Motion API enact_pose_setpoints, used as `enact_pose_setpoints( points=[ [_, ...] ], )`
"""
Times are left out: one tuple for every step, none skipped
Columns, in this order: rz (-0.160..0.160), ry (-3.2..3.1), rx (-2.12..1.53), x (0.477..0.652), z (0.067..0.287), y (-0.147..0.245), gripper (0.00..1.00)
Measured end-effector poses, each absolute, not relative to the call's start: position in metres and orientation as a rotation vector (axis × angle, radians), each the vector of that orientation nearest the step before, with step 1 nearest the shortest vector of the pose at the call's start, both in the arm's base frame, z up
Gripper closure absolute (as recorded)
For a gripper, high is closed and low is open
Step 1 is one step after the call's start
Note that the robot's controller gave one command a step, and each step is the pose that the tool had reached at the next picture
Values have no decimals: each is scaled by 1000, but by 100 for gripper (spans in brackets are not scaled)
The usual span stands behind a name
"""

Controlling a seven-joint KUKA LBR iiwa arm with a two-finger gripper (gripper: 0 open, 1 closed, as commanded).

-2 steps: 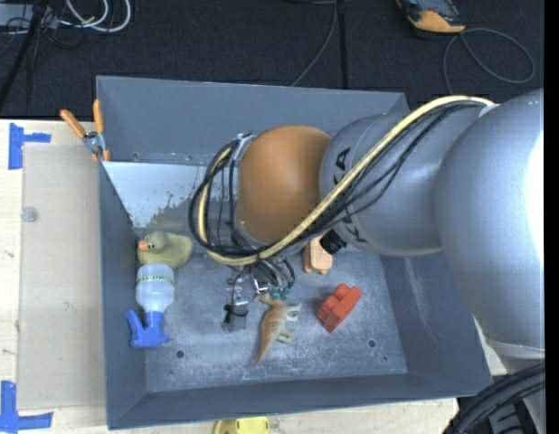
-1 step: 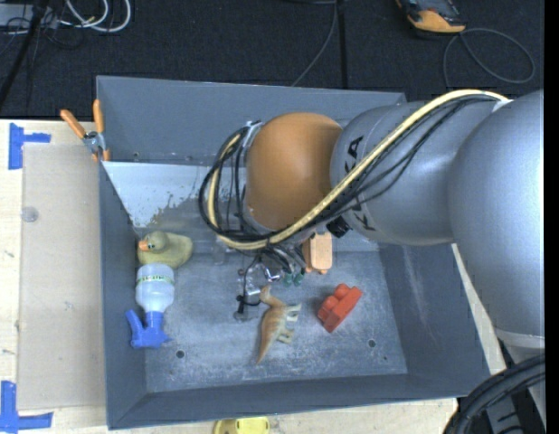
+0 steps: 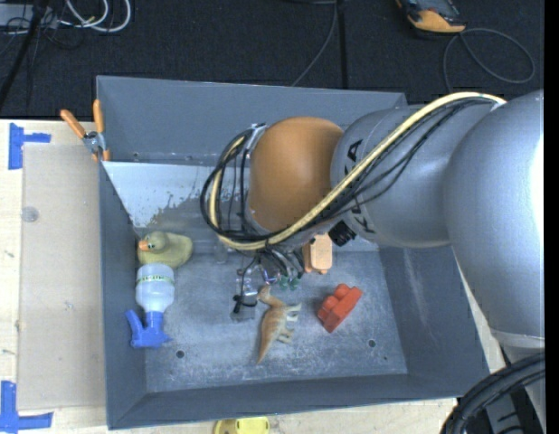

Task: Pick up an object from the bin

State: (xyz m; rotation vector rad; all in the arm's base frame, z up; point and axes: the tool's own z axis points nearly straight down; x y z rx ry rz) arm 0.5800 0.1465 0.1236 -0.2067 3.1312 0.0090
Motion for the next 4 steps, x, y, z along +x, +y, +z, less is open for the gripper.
enact_pose_setpoints(
  points=[
    [-1, 3118, -387, 547, 93, 94, 0],
    [11, 3124, -315, 568, 72, 72, 100],
    [11, 3124, -315, 568, 72, 72, 100],
    [11, 3128, -330, 567, 103, 68, 100]
  ],
)
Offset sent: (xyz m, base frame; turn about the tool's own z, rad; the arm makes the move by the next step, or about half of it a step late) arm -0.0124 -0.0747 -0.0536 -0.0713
